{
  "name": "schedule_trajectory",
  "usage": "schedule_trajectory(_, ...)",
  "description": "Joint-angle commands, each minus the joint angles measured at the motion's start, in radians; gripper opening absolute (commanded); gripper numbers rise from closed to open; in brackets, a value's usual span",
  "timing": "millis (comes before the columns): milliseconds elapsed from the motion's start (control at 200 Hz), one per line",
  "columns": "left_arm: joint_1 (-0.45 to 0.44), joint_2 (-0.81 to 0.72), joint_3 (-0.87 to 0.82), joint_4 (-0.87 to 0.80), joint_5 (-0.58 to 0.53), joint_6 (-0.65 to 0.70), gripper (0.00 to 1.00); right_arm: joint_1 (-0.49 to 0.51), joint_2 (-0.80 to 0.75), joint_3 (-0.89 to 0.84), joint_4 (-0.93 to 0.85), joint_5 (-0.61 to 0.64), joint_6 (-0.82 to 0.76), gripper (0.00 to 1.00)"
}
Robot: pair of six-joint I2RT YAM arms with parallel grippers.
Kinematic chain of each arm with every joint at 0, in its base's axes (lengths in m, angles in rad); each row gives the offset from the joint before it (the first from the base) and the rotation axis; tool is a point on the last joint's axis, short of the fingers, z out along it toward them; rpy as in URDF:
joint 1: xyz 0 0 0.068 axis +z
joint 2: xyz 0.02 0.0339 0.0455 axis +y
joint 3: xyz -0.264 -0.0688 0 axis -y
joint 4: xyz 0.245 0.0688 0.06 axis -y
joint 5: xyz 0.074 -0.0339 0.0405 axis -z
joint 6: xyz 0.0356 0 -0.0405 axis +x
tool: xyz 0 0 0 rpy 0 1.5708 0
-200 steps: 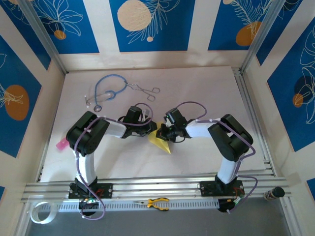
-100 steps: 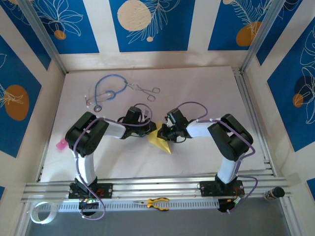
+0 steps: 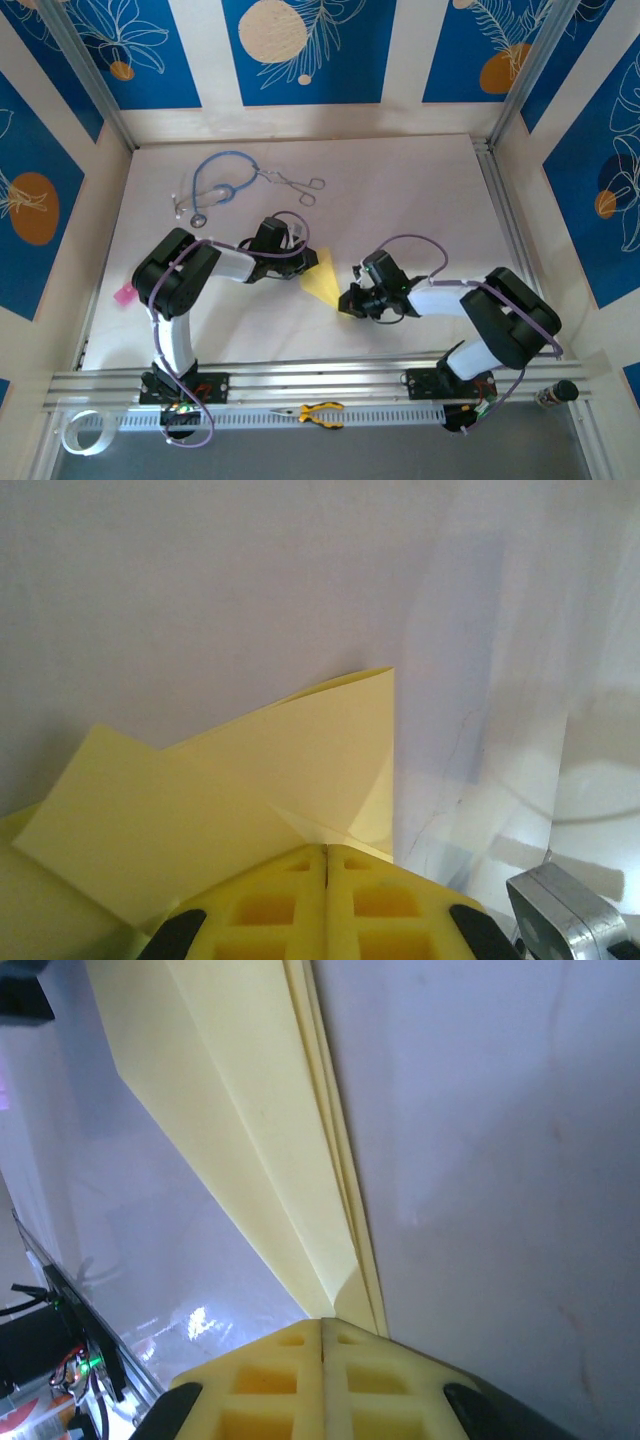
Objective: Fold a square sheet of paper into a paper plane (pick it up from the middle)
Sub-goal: Fourth fold the wing at the center of the table.
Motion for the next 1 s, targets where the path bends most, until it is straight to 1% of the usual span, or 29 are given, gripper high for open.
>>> schedule_trajectory(0,0.005,0.033,-0.028,-0.138,-0.071,0.007,0.05,0.005,-0.003,-0.055,-0.113,-0.017,-0.022,0.01)
schedule_trajectory(215,0.005,0.034,-0.036,-0.117,-0.069,-0.01,0.05,-0.006,-0.05,-0.065,-0.153,-0.021,-0.052,0.01)
schedule_trajectory(450,0.004,0.02,-0.043,-0.118,-0.066,-0.01,0.05,-0.084,-0.178,-0.028,-0.218,-0.064,-0.07,0.03)
schedule_trajectory(535,0.004,0.012,-0.048,-0.113,-0.068,-0.018,0.05,-0.115,-0.178,-0.021,-0.204,-0.085,-0.072,0.07)
schedule_trajectory(625,0.005,0.008,-0.053,-0.107,-0.065,-0.045,0.05,-0.157,-0.121,0.017,-0.209,-0.182,-0.087,0.13)
schedule_trajectory(710,0.004,0.004,-0.049,-0.12,-0.067,-0.056,0.04,-0.162,-0.084,0.053,-0.213,-0.247,-0.097,0.18)
schedule_trajectory(805,0.003,-0.002,-0.047,-0.136,-0.074,-0.06,0.04,-0.157,-0.08,0.059,-0.207,-0.261,-0.082,0.23)
schedule_trajectory(865,0.004,-0.004,-0.04,-0.153,-0.077,-0.063,0.04,-0.158,-0.077,0.059,-0.21,-0.273,-0.084,0.28)
schedule_trajectory(995,0.004,-0.004,-0.035,-0.16,-0.074,-0.076,0.04,-0.157,-0.042,0.062,-0.244,-0.278,-0.096,0.3)
